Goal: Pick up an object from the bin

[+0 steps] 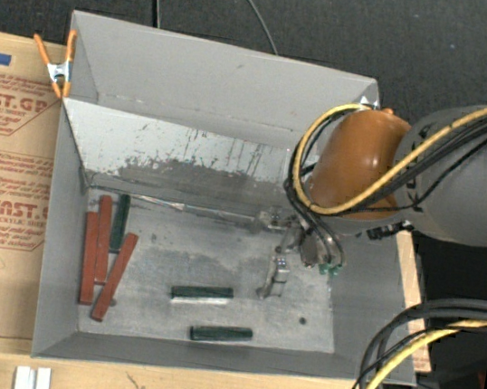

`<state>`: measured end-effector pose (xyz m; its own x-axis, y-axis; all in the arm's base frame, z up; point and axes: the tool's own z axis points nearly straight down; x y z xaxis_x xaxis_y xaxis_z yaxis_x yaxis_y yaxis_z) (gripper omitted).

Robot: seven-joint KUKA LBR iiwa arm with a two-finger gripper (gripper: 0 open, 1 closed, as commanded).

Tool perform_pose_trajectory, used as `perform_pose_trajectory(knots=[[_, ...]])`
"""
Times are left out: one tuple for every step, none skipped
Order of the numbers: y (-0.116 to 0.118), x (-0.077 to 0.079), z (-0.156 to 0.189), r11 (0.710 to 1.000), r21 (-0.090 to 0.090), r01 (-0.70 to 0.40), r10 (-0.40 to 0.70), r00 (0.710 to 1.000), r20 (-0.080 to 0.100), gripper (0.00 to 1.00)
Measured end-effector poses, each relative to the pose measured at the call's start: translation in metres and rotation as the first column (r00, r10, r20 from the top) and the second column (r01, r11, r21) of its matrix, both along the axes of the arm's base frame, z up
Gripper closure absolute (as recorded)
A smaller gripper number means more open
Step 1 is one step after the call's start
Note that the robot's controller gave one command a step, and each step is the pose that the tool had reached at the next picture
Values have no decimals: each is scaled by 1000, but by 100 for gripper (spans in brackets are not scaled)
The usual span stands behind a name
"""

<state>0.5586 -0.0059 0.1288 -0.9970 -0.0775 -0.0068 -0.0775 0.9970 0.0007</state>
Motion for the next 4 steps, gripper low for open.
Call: perform_pose_trajectory(knots=[[25,-16,-35,991,-1,-130,130,991,-7,0],[40,-21,-43,996,0,-87,87,996,-7,0],[65,-68,-59,998,-1,-70,70,997,-8,100],[65,-68,-59,998,-1,-70,70,997,-8,100]])
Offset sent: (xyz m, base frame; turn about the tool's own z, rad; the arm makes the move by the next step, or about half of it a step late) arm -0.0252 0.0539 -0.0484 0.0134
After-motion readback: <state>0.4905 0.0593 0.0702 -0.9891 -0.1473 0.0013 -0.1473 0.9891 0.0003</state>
